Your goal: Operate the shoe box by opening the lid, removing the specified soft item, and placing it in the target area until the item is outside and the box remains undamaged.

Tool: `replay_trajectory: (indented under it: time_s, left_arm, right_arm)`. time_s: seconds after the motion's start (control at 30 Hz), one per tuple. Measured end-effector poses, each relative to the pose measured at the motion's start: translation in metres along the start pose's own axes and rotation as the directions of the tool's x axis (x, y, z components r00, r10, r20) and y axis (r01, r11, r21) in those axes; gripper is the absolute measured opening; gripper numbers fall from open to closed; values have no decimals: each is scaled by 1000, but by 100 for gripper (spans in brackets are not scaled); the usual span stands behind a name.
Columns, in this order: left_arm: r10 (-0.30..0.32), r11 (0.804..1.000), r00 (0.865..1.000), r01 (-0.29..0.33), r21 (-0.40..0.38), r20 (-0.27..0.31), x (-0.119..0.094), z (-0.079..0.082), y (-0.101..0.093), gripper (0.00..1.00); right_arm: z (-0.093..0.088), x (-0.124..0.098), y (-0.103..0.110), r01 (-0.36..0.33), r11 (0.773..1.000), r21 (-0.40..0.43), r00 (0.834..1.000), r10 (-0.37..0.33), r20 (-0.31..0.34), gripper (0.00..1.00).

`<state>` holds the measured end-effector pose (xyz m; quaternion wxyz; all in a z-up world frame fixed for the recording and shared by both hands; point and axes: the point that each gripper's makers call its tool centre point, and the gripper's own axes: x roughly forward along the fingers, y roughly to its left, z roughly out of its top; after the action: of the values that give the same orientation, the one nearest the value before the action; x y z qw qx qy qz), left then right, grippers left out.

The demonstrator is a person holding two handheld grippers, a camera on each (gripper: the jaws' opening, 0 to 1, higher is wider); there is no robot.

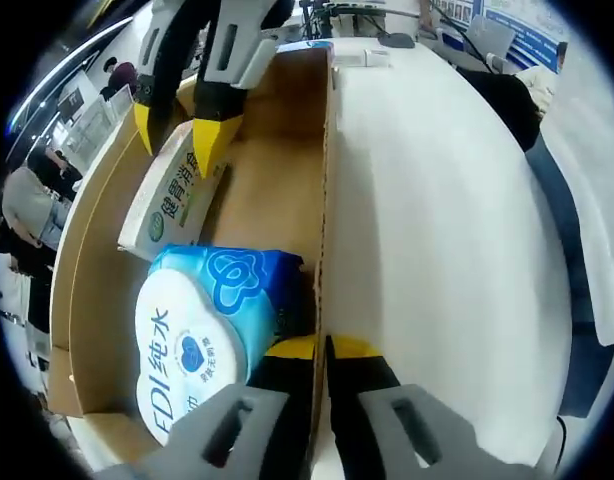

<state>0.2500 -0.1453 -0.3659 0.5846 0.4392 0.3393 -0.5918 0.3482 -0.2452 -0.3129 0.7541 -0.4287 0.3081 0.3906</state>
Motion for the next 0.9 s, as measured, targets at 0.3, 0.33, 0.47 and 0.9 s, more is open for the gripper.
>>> replay_trajectory:
  time_s: [0.3,0.33,0.47,0.9]
  left_arm:
    - [1,1000,1000,-1,0,0,1,0,0,2]
    - [1,1000,1000,-1,-1,0,1,0,0,2]
    - [2,1000,1000,-2,-2,0,0,0,0,2]
    - [7,1000,1000,-7,-6,1,2,0,-1,2]
  right_arm:
    - [-3,-2,-14,12,999,31,1000,-12,7,30]
    - [-4,-2,-14,13,999,31,1000,-13,7,30]
    - [-15,5,-13,-16,997,70,999,18,-28,31]
    - [-18,0,2,-53,989,140,998,57,-24,23]
